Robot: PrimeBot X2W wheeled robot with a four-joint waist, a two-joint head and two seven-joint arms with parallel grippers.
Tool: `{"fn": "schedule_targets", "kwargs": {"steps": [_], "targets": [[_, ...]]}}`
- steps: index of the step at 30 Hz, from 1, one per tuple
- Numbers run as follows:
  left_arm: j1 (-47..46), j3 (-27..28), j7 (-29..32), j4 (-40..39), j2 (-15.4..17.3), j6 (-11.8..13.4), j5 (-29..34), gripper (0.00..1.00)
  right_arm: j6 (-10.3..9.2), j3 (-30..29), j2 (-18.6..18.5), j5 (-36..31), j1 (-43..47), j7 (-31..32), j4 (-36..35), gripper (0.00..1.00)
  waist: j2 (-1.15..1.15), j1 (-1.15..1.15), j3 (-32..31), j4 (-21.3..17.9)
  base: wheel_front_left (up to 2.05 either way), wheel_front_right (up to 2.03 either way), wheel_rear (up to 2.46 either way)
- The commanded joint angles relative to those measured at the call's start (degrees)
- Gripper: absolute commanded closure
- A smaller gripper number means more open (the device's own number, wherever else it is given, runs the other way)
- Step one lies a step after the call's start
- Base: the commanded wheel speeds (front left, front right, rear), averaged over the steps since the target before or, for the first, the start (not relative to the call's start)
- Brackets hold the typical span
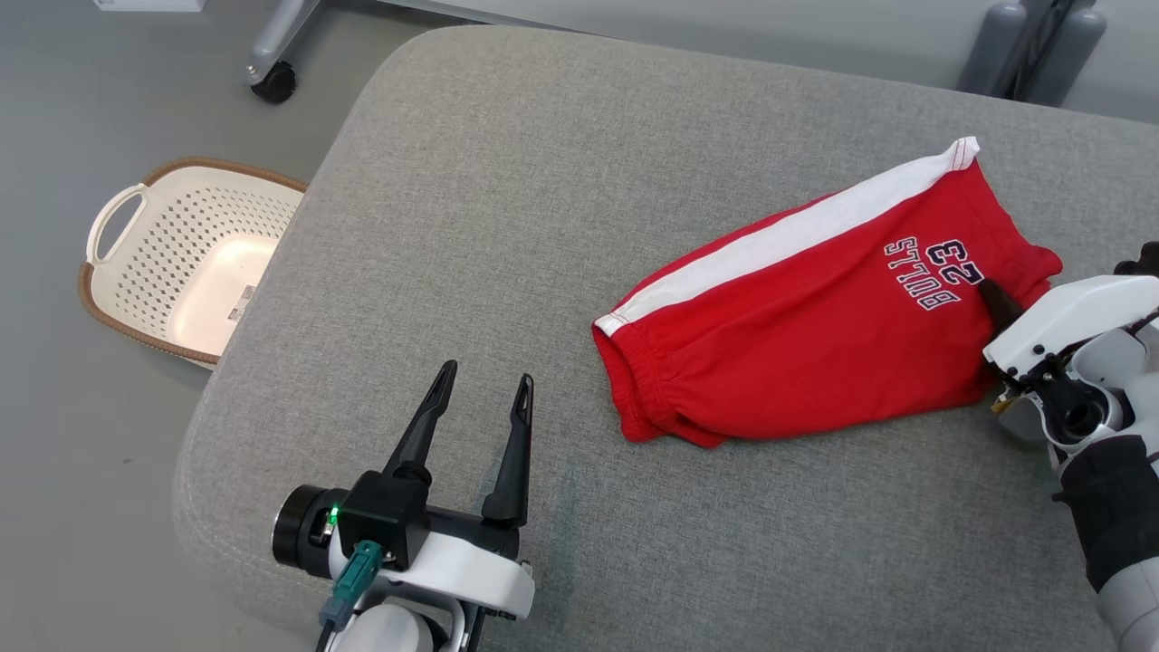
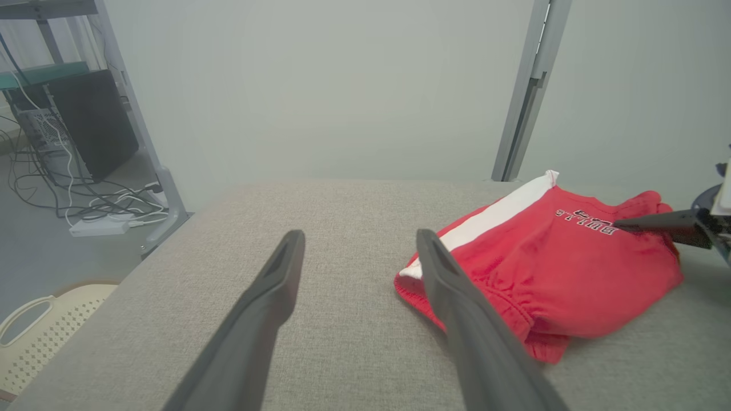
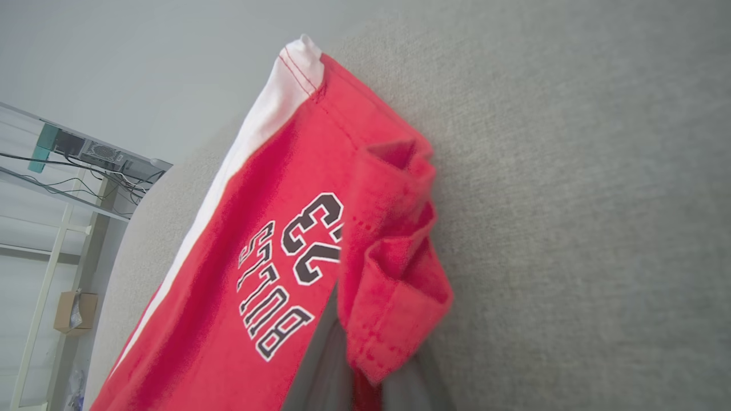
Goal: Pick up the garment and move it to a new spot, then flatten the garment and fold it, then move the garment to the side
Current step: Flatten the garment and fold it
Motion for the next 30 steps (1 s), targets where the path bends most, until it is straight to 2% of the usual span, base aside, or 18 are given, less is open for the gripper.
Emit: {"fn": "schedule_targets", "kwargs": {"steps": [1,10,25,30], "targets": [[-0.2,0.1,-0.2,0.2,0.2,0.1,-0.3,0.0,0.0,0.4,0.1,0.4,0.7,-0.8,0.3,1.0,0.0,0.0,-0.6,-0.4,0.0,0.0,0.0],[0.8,0.5,-0.2,0.7,0.2,-0.1,0.0,0.0,-0.01,-0.5,0.6,2.7,4.1,-5.6,0.9,1.0,0.0,0.0,-2.9,-3.3,0.0,0.0,0.0],[2.5,2.0,-0.2,1.4,0.2,-0.7,0.7,0.0,-0.1,-7.7,2.2,6.3,13.6,-18.0,7.0,1.0,0.0,0.0,-5.7,-7.0,0.0,0.0,0.0],[3.7,2.6,-0.2,1.4,0.2,-1.1,1.2,0.0,-0.23,-9.5,1.8,7.1,16.5,-19.8,8.7,1.0,0.0,0.0,-6.6,-7.6,0.0,0.0,0.0]]}}
